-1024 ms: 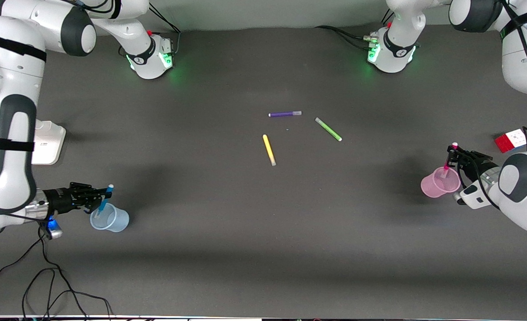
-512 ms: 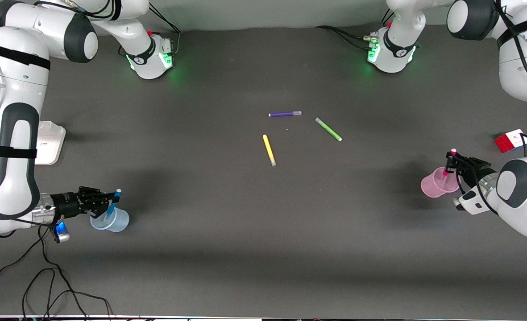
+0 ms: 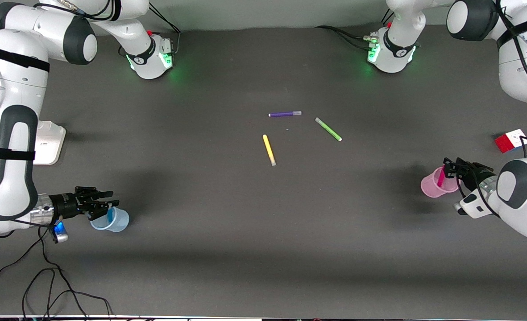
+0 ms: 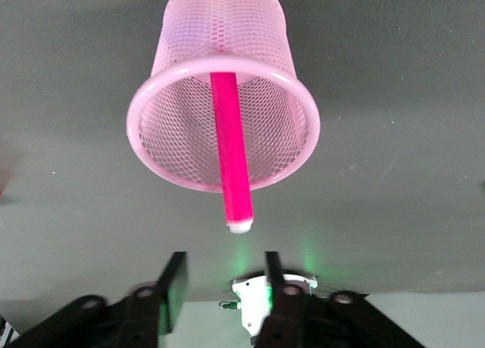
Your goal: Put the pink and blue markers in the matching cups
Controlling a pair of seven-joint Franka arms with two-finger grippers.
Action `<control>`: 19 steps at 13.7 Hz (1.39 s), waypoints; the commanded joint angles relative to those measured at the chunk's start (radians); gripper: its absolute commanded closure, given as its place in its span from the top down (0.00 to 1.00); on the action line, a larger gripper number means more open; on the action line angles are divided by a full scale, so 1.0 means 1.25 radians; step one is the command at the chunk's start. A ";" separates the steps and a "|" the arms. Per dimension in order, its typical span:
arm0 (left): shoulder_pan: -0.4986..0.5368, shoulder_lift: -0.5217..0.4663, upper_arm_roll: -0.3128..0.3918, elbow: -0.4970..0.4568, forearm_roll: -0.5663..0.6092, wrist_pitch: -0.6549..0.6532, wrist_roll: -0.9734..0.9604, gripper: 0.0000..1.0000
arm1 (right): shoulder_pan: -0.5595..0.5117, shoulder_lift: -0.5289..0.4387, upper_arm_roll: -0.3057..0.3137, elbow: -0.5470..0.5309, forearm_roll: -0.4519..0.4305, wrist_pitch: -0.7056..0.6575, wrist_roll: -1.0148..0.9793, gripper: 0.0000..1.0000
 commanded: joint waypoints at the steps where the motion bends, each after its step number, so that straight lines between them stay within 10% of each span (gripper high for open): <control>1: 0.004 0.012 -0.005 0.044 0.009 -0.022 0.011 1.00 | -0.006 -0.015 -0.002 0.021 0.017 -0.017 -0.005 1.00; 10: 0.005 -0.055 -0.008 0.150 0.000 -0.168 -0.027 1.00 | 0.121 -0.337 -0.008 -0.184 -0.258 0.049 -0.054 1.00; 14: 0.015 -0.169 -0.007 0.131 -0.031 -0.144 -0.028 1.00 | 0.191 -0.570 -0.008 -0.375 -0.403 0.206 -0.063 1.00; 19: 0.007 -0.331 -0.013 0.020 -0.032 -0.044 -0.025 1.00 | 0.209 -0.675 -0.008 -0.384 -0.475 0.184 -0.129 1.00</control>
